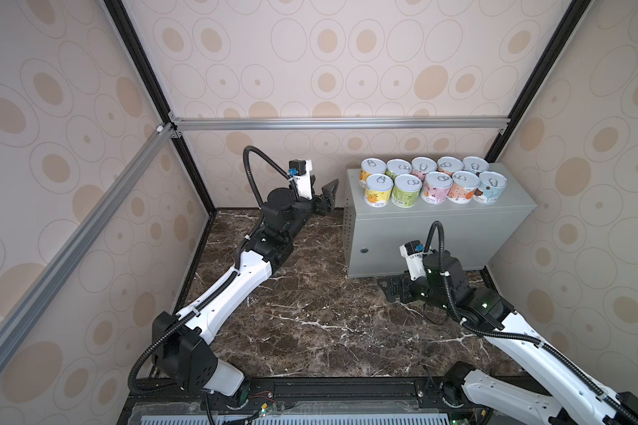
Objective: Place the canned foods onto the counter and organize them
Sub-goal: 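Open the left gripper and draw it back while the right gripper rises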
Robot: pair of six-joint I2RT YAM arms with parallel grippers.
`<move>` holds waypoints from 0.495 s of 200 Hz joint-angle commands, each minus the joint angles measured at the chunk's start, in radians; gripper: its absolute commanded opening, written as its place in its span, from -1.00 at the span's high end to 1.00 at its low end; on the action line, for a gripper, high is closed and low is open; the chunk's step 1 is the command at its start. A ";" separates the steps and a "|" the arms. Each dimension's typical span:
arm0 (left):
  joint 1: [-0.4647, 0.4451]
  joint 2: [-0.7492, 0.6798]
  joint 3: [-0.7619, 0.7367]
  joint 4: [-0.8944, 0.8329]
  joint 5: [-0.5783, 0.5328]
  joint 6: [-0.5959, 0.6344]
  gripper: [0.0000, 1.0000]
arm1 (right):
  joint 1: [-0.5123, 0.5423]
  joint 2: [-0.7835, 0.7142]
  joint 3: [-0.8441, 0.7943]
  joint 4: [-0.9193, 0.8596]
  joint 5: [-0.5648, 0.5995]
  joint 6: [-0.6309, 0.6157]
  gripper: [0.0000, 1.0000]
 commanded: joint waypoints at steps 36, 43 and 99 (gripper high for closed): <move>0.058 0.079 0.111 -0.104 -0.049 -0.062 -0.37 | -0.054 -0.067 -0.001 0.016 0.043 -0.025 -0.99; 0.058 0.097 0.130 -0.096 -0.043 -0.067 -0.31 | -0.056 -0.070 -0.005 0.022 0.041 -0.027 -1.00; 0.052 0.316 0.366 -0.105 -0.011 -0.038 -0.04 | -0.057 -0.064 -0.005 0.014 0.049 -0.060 -1.00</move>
